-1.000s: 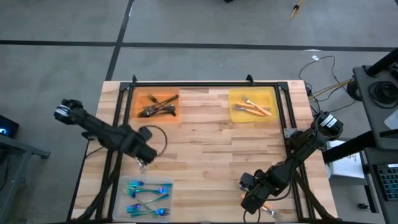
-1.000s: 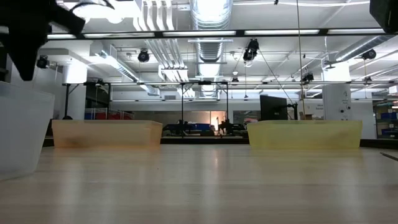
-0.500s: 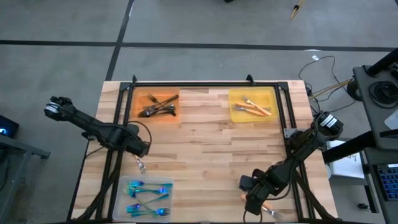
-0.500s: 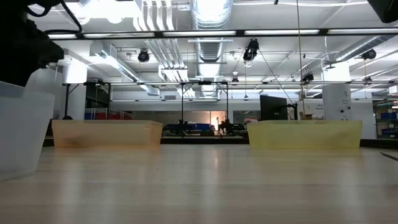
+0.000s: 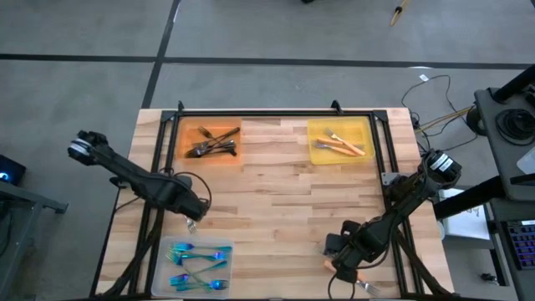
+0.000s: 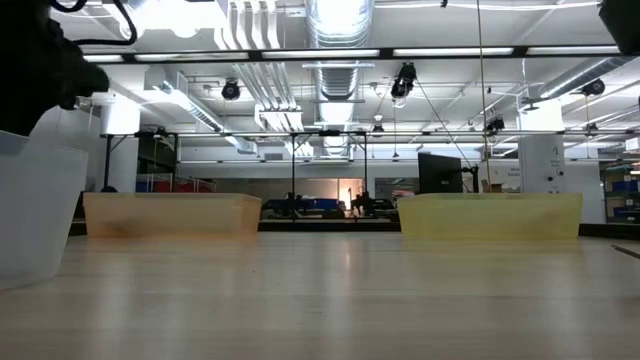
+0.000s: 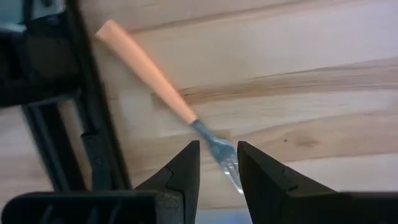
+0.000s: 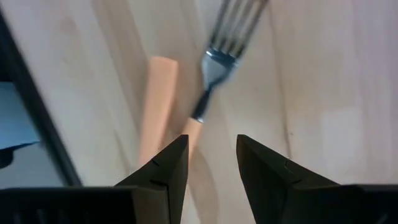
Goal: Sort silverware by color (type)
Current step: Put the orange fork into the yellow bin
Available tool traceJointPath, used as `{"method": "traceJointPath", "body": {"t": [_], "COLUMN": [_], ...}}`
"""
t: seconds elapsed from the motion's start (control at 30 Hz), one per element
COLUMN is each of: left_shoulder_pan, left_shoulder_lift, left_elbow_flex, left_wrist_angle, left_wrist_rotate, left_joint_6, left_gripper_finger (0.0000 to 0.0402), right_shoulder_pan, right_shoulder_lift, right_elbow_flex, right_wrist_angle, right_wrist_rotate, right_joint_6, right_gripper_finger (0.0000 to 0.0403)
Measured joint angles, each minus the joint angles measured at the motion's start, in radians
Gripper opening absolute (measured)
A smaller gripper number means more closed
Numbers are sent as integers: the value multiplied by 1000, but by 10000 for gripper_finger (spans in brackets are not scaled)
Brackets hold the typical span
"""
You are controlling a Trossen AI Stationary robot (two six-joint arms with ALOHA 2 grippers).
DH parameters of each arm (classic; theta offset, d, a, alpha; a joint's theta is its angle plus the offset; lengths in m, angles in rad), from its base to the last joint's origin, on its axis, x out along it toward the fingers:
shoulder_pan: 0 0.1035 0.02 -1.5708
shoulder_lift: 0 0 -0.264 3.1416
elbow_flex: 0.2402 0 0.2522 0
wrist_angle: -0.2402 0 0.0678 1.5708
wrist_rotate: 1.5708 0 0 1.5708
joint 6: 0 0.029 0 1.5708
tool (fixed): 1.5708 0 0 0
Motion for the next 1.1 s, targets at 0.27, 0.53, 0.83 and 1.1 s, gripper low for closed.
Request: {"method": "traceJointPath", "body": {"t": [0.27,0.53,0.83,1.1], "left_shoulder_pan": [-63,-125,-126,-120], "left_shoulder_lift": [64,53,41,51], "left_elbow_flex": [-24,-122,-196,-238], "left_wrist_angle": [-15,18,178,257], "left_wrist_rotate": [27,26,29,55], "left_joint_6": [-137,-408,-493,-504], "left_gripper_finger": [89,89,89,89], "right_shoulder_pan": [0,0,20,64], "right_shoulder_lift": [0,0,0,0], "right_elbow_flex": [0,0,0,0], "right_wrist_angle": [-67,-81,-85,-85], "right_wrist_rotate": [0,-9,-9,-9], "right_joint_6": [-28,-80,-78,-64], "right_gripper_finger": [130,130,127,125]}}
